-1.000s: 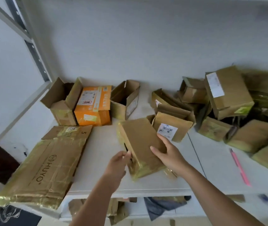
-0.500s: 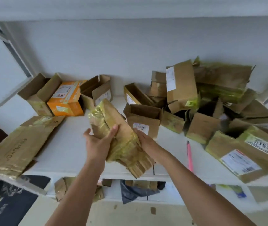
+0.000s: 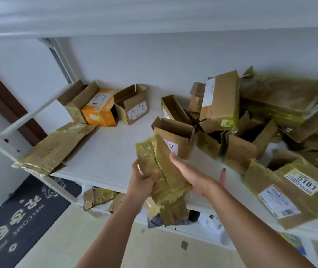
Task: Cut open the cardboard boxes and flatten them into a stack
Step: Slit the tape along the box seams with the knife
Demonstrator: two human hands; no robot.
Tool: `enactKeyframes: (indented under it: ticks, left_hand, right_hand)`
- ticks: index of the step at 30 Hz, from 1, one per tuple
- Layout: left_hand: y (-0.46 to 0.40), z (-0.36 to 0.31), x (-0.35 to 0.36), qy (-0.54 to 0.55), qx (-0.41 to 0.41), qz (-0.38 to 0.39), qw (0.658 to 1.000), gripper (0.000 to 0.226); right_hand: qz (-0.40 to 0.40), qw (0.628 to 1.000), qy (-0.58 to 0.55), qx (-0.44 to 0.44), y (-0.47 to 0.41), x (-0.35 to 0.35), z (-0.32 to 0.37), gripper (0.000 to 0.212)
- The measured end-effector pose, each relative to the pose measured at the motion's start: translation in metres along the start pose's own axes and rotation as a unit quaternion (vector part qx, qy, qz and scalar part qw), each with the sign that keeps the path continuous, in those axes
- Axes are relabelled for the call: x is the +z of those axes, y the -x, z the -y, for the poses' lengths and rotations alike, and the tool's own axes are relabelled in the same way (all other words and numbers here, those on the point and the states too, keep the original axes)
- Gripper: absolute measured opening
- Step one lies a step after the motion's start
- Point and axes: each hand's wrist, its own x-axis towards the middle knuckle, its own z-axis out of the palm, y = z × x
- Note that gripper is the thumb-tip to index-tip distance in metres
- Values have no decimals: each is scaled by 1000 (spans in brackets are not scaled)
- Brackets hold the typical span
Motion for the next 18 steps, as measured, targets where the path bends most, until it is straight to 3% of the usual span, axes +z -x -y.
enactKeyframes:
  ticks: [4, 7, 11, 14, 18]
  left_hand:
    - [-4, 1, 35, -9, -19, 58, 998, 44]
    - [-11, -1, 56, -28, -18, 74, 997, 26]
    - [-27, 2, 65, -80, -19, 53, 995, 28]
    - [-36, 3, 62, -87, -32, 43, 995, 33]
    - [-38, 7, 63, -120, -11, 34, 992, 31]
  right_hand:
    - [-67, 997, 29, -10, 24, -30, -13, 59]
    - [-102, 994, -14, 22, 29, -49, -28, 64]
    - [-108, 994, -23, 26, 21, -45, -43, 72]
    - [-110, 994, 16, -8, 19, -47, -43, 63]
    - [-253, 964, 70, -49, 12, -79, -70, 43]
